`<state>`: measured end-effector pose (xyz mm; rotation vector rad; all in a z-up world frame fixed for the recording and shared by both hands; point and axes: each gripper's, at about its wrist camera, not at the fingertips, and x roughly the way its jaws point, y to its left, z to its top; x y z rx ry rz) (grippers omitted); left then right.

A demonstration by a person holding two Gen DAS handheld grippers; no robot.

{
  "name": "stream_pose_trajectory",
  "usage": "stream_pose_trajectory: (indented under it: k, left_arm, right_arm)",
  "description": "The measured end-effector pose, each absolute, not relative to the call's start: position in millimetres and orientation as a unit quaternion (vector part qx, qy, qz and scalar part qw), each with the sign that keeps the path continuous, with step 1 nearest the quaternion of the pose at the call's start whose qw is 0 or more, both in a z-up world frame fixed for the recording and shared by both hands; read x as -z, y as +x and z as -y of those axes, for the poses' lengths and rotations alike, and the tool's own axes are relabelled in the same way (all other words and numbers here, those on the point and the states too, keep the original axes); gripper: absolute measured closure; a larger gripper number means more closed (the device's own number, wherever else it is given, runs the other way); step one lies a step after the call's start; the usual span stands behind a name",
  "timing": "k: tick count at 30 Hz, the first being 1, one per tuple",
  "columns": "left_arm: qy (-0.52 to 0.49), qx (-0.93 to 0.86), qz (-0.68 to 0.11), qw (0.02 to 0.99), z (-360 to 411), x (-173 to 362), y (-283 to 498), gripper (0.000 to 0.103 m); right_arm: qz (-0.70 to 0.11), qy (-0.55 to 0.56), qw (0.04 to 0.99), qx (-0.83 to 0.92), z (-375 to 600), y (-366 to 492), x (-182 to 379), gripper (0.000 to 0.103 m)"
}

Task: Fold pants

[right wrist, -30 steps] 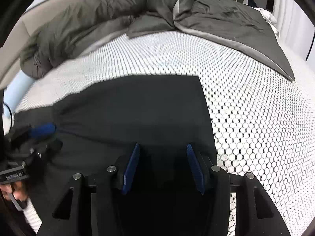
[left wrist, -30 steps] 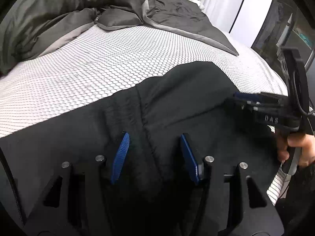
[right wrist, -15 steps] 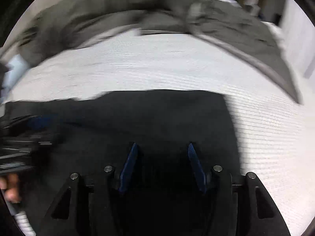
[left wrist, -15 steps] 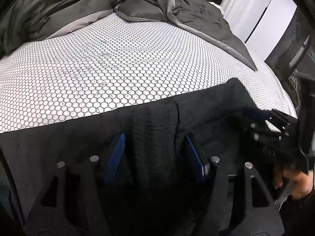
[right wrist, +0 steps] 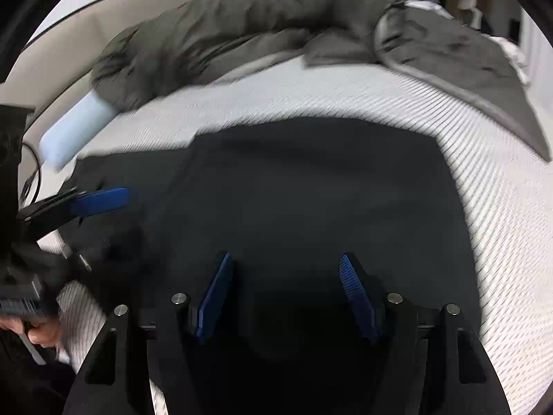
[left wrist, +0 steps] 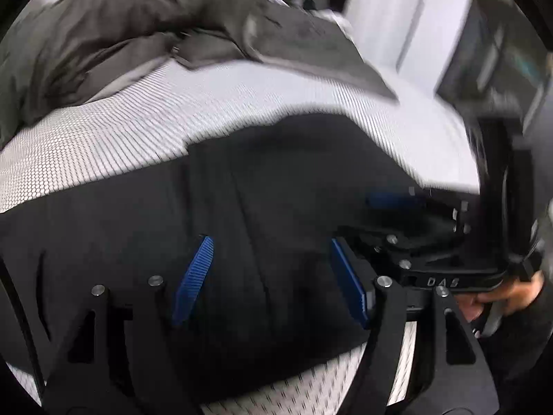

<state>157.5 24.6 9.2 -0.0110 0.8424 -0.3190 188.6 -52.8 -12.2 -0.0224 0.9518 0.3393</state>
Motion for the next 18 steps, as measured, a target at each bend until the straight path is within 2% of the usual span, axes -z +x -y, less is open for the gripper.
stream_pose_trajectory:
  k: [2,4,8,13,18]
  left_arm:
    - [0.061,0.144,-0.425,0.891,-9.6,11.0,143.6,0.036]
    - [0.08,0.135,-0.42,0.894,-9.2,21.2,131.6,0.034]
    - [0.025,0.109,-0.429,0.896,-38.4,24.6,122.2,0.022]
    - [0.004,0.097,-0.419,0.903,-48.9,26.2,110.8,0.021]
    - [-0.046,0.099,-0.391,0.914,-65.6,6.5,88.6,0.022]
  right_arm:
    - [-0.453,-0.03,0.876,-0.165,48.6,169.0,20.6,0.037]
    - [-0.452,-0.059,0.875,-0.162,48.8,151.8,22.3,0.037]
    - [-0.443,-0.08,0.886,-0.106,86.4,129.8,22.5,0.037]
    - [-0.433,-0.043,0.897,-0.075,130.8,114.9,18.1,0.036]
    - [-0.411,-0.012,0.905,-0.111,126.4,108.4,4.9,0.034]
